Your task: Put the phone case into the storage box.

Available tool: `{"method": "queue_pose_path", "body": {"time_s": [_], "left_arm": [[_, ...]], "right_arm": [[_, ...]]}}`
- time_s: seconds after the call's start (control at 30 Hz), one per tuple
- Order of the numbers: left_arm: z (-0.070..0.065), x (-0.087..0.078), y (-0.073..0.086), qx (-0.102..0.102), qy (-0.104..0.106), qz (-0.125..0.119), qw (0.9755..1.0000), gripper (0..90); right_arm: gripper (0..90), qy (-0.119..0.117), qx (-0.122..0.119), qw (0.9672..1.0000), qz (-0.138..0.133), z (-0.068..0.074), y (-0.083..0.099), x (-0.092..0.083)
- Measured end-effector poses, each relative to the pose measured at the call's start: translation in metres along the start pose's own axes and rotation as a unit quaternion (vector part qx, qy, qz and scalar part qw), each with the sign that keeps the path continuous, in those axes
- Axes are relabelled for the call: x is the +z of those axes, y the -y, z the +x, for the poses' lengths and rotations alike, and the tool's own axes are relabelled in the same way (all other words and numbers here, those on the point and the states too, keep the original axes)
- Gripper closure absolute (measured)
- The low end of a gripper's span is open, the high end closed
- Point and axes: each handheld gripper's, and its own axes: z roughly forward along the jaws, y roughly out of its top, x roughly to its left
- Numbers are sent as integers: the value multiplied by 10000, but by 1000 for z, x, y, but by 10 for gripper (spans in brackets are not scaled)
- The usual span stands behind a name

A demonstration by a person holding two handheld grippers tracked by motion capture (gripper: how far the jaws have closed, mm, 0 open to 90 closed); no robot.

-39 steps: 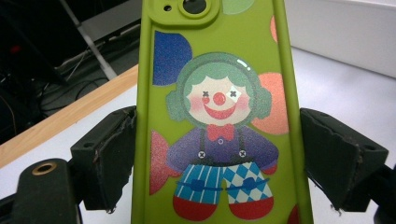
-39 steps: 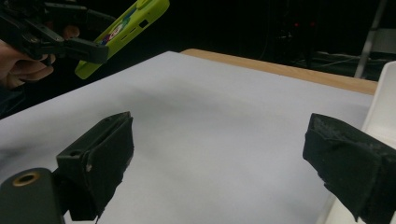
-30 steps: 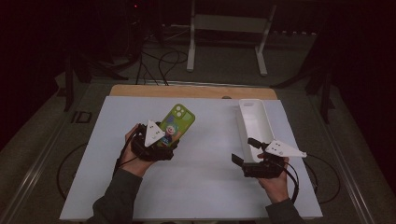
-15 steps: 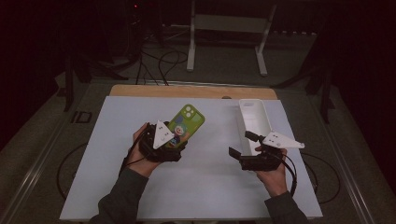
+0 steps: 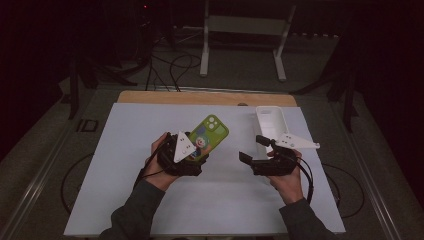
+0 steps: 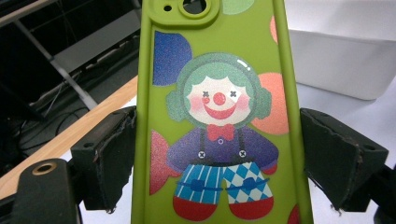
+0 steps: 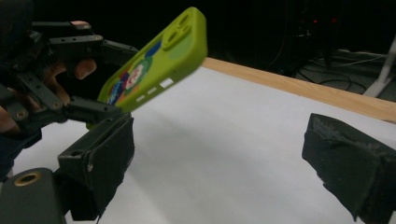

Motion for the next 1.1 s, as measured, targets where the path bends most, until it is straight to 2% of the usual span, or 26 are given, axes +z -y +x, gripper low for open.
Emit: {"method": "queue_pose_path", "body": {"time_s": [0.37, 0.57, 0.73, 0.83, 0.9, 1.1], "left_arm": [[-10, 4, -3, 155, 102, -10, 9998, 162], [-18, 8, -7, 247, 201, -47, 9995, 162], [-27, 11, -10, 327, 300, -64, 9990, 162], [-32, 12, -11, 359, 342, -96, 9987, 162], [-34, 12, -12, 389, 355, -101, 9986, 162], [-44, 15, -13, 496, 415, -169, 9978, 162]], "right_arm": [[131, -55, 102, 9999, 38, 1, -5, 9], [153, -35, 184, 9997, 126, 1, -7, 15], [176, -105, 211, 9995, 186, 4, -9, 20], [219, -101, 231, 9994, 244, 5, -9, 23], [263, -5, 291, 9990, 326, 5, -8, 25], [395, -305, 502, 9975, 396, 3, -7, 28]]}}
